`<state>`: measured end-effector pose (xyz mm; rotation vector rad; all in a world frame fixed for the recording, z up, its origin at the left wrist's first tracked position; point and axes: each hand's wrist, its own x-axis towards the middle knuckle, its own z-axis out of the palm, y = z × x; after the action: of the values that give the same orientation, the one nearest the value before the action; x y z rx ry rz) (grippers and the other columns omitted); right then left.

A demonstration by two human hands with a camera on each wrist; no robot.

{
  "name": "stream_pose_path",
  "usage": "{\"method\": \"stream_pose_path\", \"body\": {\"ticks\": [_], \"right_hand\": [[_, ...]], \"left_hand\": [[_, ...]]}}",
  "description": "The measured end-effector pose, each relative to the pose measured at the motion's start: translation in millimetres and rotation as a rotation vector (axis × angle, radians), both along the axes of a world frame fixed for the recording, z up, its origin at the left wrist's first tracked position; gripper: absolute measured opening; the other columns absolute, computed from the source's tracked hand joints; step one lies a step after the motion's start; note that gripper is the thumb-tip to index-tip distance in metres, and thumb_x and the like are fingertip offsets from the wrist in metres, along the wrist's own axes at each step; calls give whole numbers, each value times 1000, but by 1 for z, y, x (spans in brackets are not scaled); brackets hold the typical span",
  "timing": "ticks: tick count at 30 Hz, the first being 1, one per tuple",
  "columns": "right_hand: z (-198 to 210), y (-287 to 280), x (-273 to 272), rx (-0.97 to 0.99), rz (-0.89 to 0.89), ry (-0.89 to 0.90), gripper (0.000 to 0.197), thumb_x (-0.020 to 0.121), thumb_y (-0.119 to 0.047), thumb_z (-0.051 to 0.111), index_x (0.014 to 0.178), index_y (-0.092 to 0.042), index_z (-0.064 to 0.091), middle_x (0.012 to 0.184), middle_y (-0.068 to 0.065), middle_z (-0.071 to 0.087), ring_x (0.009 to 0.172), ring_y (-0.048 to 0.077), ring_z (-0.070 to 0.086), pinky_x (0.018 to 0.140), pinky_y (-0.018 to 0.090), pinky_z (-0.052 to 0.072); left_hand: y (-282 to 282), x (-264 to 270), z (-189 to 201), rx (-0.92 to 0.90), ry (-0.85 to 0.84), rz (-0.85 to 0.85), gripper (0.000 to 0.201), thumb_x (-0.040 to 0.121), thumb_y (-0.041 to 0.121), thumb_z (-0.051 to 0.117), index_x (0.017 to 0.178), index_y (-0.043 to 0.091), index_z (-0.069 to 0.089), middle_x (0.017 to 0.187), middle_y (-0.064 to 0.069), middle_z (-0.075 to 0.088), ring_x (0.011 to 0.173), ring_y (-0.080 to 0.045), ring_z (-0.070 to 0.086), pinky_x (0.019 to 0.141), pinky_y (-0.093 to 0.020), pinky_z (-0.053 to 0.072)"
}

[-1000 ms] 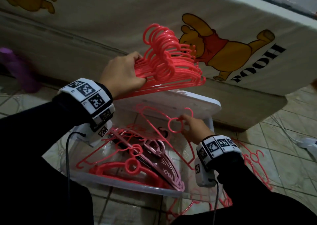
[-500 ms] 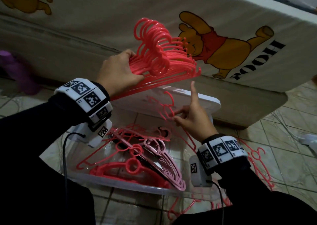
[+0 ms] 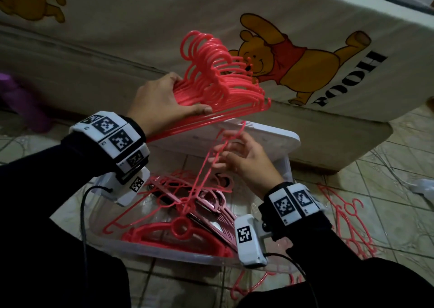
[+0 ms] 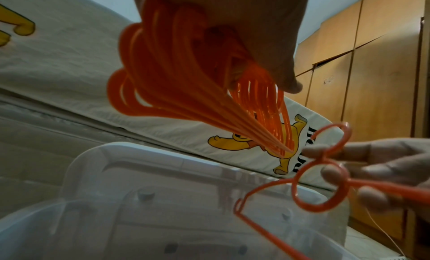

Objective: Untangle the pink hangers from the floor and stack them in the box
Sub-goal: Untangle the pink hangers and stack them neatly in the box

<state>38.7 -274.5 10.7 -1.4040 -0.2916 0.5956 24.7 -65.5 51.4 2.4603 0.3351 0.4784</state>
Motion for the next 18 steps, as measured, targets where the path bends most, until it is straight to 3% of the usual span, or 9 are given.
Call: {"method": "stream_pose_path", "body": {"ticks": [2,4,8,12,14,16,18], "right_hand": [[4,2,-1,-21,-8,-65,30,90,15,45,117,3,44,89,17,59,70,27,66,65,32,59],[10,2,0,-100,-52,-171,21,89,8,53,109,3,49,87,17,65,69,26,67,61,34,58],[22,-3,6,-282,-143,-456,19,84,-4,67,98,-11,56,80,13,71,69,24,70,50,33,55],[28,-3,14,-254,-292,-564,30,79,-6,73,91,-25,54,75,8,71,72,18,70,66,36,59],[26,0,14,-289,-308,-622,29,78,-9,74,91,-24,53,74,4,71,72,15,70,74,40,58],[24,3,13,-306,-329,-648,28,77,-12,75,91,-23,54,73,1,71,71,13,70,74,42,57],[23,5,13,-279,-376,-653,28,75,-12,77,89,-22,56,73,2,69,69,16,70,69,43,58]], "left_hand": [[0,-1,-1,0,-8,-18,86,47,89,56,107,26,58,96,8,64,88,-12,59,78,-24,39],[-2,-1,-2,-3,-10,-39,83,44,93,53,101,33,55,89,14,58,82,-6,55,76,-23,39],[-8,-3,-7,55,35,-86,86,42,96,45,100,33,53,87,13,62,82,-12,61,76,-28,45],[-17,-8,-14,102,118,-172,90,40,100,40,99,33,49,90,12,64,81,-12,61,75,-29,45],[-23,-10,-17,85,140,-199,92,40,98,41,101,30,50,89,11,61,81,-12,59,74,-29,44],[-27,-10,-18,69,161,-217,96,40,95,44,107,26,52,93,9,62,84,-13,59,76,-31,47],[-28,-10,-17,63,176,-226,87,48,85,58,110,23,52,94,9,61,84,-13,58,76,-30,46]]}}
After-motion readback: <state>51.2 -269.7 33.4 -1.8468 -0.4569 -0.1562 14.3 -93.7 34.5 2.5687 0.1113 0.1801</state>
